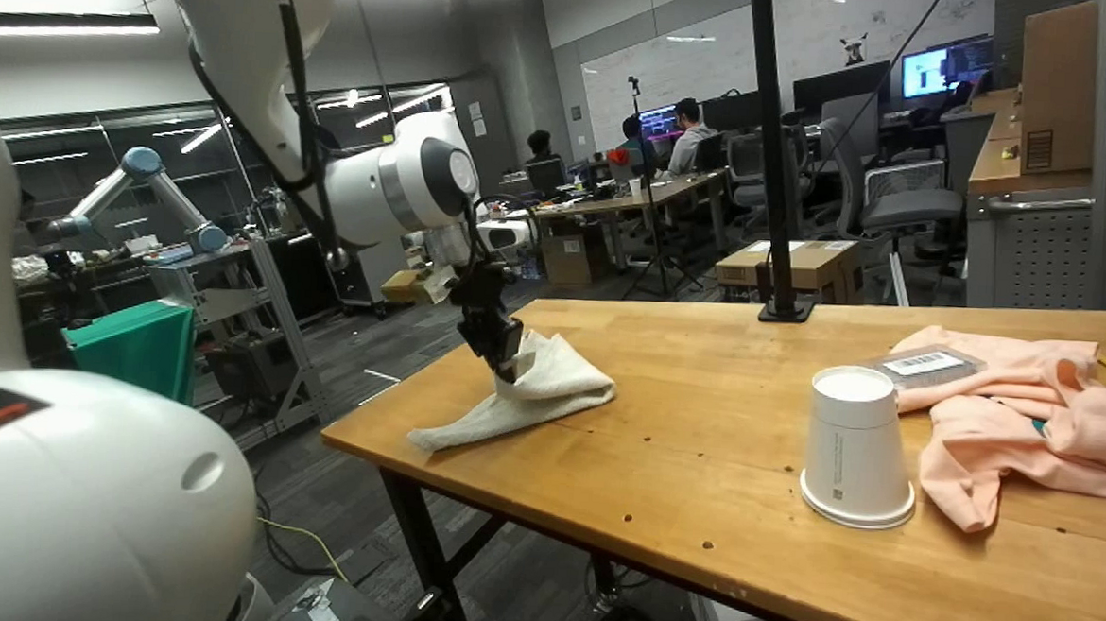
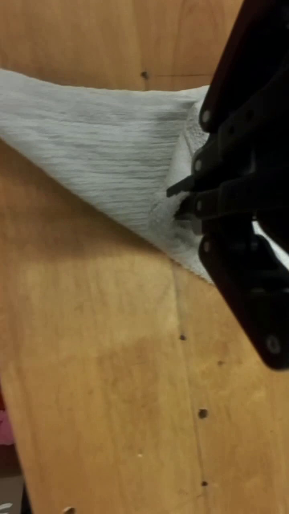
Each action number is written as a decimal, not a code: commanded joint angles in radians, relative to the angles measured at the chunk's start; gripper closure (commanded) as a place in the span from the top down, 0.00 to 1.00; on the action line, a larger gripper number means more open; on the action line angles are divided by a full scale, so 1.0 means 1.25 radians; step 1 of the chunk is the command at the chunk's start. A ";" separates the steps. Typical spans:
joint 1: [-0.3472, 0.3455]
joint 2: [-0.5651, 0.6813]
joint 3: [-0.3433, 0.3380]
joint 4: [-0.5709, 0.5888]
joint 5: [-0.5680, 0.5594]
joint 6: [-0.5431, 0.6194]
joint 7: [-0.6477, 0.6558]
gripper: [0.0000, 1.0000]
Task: Fold the towel
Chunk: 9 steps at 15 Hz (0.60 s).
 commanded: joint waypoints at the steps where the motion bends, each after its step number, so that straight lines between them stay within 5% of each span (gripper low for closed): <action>1: 0.002 -0.117 0.040 -0.175 -0.010 0.078 0.082 0.04; 4: -0.002 -0.161 0.079 -0.238 -0.009 0.086 0.140 0.05; 5: -0.001 -0.175 0.093 -0.246 -0.018 0.065 0.151 0.30; 6: -0.002 -0.188 0.105 -0.257 -0.018 0.057 0.164 0.32; 7: -0.015 -0.128 0.099 -0.217 0.003 0.060 0.119 0.12; 8: -0.015 -0.142 0.109 -0.229 0.004 0.060 0.130 0.44; 9: -0.017 -0.142 0.110 -0.229 0.008 0.059 0.122 0.53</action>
